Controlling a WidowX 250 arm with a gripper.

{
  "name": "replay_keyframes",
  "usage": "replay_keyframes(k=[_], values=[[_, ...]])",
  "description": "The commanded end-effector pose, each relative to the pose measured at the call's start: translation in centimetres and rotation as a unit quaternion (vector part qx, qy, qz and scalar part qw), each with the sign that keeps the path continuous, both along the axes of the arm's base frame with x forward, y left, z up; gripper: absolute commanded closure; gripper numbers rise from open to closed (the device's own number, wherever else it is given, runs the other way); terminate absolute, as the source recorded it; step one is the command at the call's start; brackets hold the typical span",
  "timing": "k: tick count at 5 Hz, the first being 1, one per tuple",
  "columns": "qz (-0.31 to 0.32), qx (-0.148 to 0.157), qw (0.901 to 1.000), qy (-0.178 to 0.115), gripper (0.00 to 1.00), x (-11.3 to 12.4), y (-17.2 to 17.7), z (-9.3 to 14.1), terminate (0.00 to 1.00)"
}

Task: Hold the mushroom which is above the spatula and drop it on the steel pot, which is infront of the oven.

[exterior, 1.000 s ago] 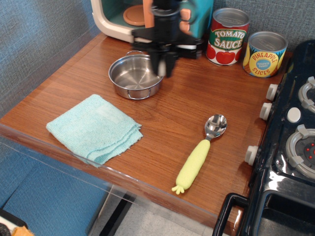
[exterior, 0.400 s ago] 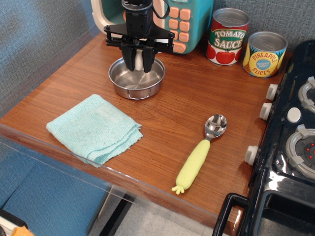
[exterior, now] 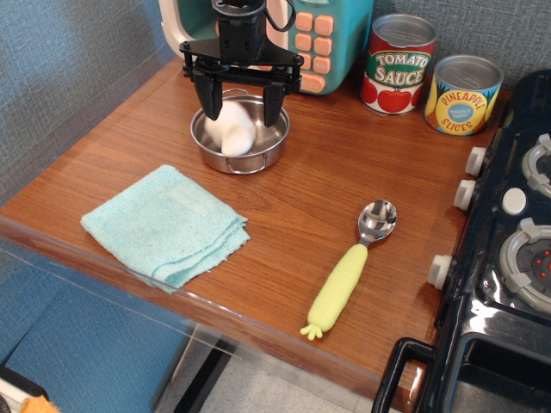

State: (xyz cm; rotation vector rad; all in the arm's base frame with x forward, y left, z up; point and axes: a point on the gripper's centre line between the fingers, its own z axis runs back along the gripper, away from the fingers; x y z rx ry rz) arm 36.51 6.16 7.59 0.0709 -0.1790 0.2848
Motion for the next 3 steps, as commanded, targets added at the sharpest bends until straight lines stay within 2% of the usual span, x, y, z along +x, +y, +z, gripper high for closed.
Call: replay_keyframes(k=[1, 2, 3], values=[[0.002, 0.013, 0.9997, -0.021, 0.0, -0.17, -0.1, 2.14, 0.0], [0.002, 0.013, 0.9997, -0.021, 0.0, -0.17, -0.1, 2.14, 0.0], [0.002, 0.013, 0.9997, -0.021, 0.0, -0.17, -0.1, 2.14, 1.0]])
